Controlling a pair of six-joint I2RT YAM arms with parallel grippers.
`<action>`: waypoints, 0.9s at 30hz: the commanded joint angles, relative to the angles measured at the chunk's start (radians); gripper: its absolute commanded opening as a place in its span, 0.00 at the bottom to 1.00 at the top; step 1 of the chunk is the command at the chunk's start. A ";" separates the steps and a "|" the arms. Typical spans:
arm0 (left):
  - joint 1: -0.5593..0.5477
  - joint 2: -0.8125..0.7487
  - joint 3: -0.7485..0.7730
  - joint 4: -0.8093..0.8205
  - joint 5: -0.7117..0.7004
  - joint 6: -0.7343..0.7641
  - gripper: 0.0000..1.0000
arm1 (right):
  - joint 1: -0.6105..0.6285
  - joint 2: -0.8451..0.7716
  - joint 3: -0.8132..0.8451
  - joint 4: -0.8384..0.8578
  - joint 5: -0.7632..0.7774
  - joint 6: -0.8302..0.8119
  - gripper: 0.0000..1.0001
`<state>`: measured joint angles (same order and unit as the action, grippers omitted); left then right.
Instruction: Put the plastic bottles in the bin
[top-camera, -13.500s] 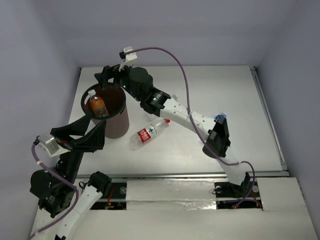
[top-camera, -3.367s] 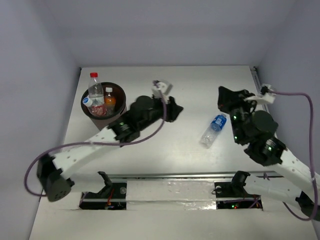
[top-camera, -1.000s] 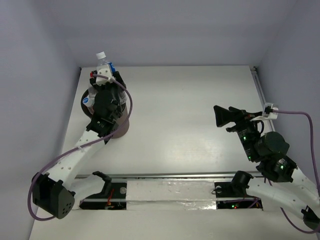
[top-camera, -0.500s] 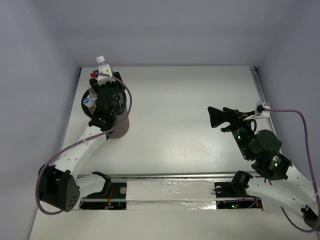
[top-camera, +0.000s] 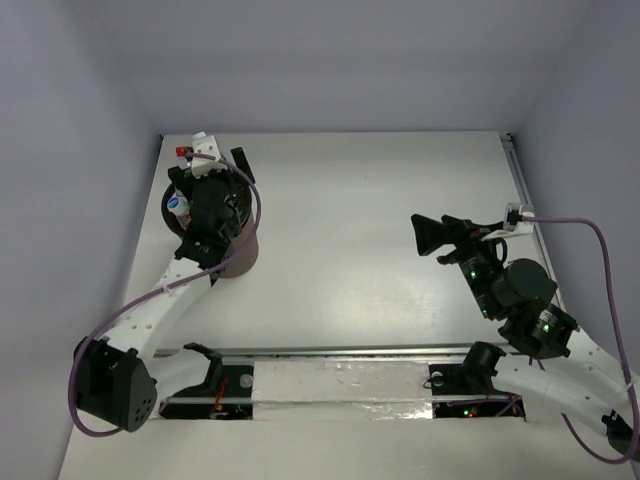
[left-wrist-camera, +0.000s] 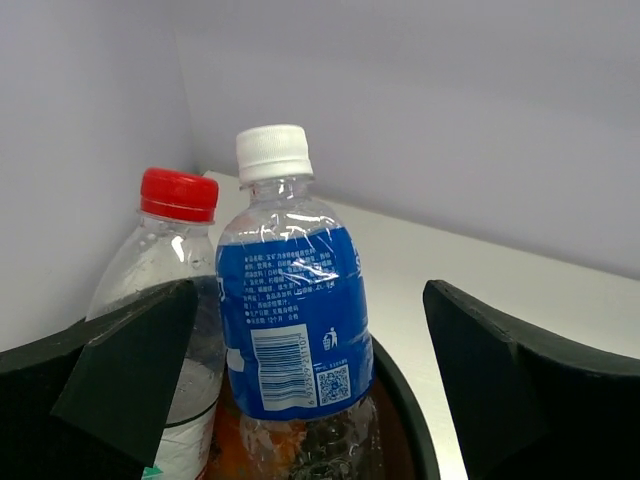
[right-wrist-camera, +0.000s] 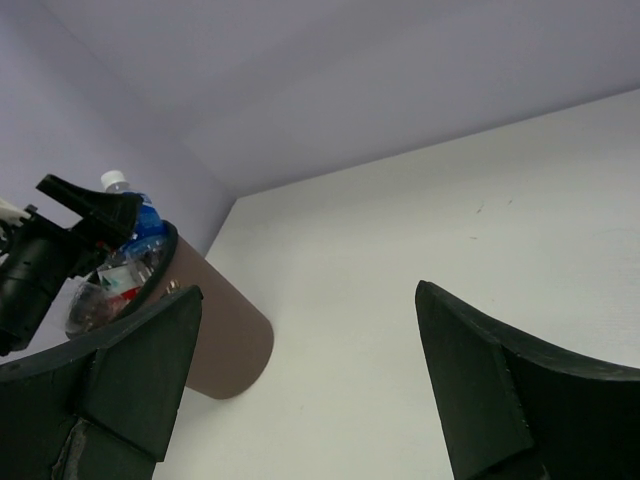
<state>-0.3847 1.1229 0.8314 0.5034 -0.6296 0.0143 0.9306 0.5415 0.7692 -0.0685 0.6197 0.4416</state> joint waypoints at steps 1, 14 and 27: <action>0.000 -0.080 0.008 0.026 -0.012 -0.037 0.99 | -0.001 -0.005 -0.002 0.045 0.002 -0.001 0.92; -0.010 -0.242 0.190 -0.136 0.298 -0.135 0.99 | -0.001 0.011 0.019 0.059 0.029 0.002 0.86; -0.010 -0.504 0.255 -0.388 0.459 -0.181 0.99 | -0.001 -0.196 0.033 0.107 0.166 -0.081 0.64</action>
<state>-0.3874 0.7212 1.1072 0.1616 -0.2249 -0.1444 0.9306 0.4164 0.7689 -0.0311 0.7128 0.4057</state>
